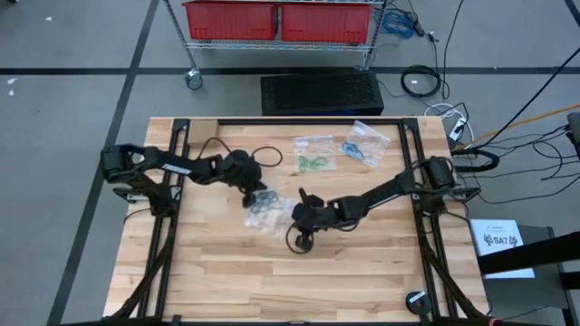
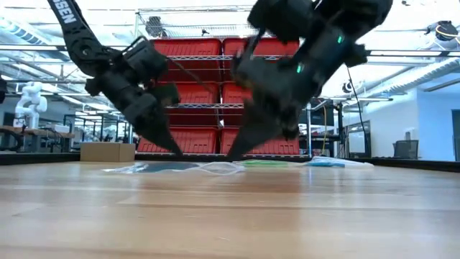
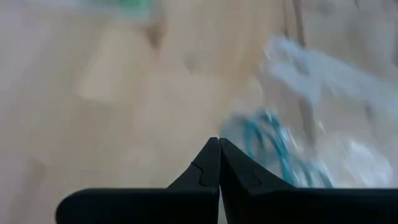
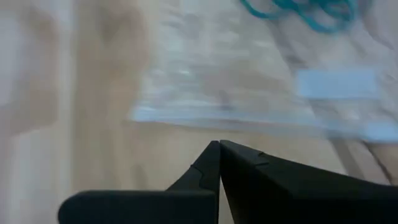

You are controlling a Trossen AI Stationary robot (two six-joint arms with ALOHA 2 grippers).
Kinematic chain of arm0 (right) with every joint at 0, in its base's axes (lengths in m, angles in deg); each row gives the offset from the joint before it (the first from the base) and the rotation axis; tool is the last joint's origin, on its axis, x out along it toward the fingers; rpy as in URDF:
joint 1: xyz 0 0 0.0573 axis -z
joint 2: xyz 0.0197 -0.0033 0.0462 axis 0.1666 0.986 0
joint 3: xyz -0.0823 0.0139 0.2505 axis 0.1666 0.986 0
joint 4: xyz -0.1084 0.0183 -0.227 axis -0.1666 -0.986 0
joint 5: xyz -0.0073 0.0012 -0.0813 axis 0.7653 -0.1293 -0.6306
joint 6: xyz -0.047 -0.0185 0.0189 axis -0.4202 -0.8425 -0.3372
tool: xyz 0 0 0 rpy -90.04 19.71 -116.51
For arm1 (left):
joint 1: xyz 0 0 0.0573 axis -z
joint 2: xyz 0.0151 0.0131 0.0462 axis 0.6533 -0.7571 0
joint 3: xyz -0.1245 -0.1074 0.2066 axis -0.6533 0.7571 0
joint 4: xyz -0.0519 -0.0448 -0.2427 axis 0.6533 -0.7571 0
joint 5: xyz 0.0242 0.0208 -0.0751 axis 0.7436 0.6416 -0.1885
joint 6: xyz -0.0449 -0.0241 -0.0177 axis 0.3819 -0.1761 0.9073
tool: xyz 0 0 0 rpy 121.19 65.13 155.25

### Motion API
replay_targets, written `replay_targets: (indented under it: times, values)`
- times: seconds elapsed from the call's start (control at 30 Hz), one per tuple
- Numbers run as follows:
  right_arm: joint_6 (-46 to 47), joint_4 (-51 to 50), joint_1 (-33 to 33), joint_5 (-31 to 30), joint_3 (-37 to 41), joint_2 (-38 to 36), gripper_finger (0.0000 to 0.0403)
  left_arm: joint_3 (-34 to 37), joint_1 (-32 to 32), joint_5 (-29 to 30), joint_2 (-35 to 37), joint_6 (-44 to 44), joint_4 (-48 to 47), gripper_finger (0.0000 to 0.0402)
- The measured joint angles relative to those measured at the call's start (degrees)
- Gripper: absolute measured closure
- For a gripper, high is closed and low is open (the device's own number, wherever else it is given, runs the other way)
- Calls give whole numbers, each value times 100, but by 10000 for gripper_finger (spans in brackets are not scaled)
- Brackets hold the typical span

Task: Sort rubber bands
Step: Close the transparent zip bag

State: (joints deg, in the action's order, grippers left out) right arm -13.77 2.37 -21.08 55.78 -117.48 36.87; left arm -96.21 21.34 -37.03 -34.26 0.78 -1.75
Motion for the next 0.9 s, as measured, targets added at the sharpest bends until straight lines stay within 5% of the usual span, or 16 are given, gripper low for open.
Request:
replay_targets:
  times: [0.27, 0.47, 0.6, 0.9]
  values:
    - [231, -94, 479, -100, 0, 237, 403, -20, 102, -403, -17, 102, -1335, 400]
    - [-71, -162, 912, -75, 0, 235, 403, 34, 418, -1312, -32, 858, -1455, 400]
    - [-462, -457, 1139, 40, 0, 88, 403, 37, 858, -1368, -32, 1233, -1458, 400]
    - [-321, -2201, 1197, 362, 61, -1217, 403, 358, 2030, -564, -43, 2557, 975, 400]
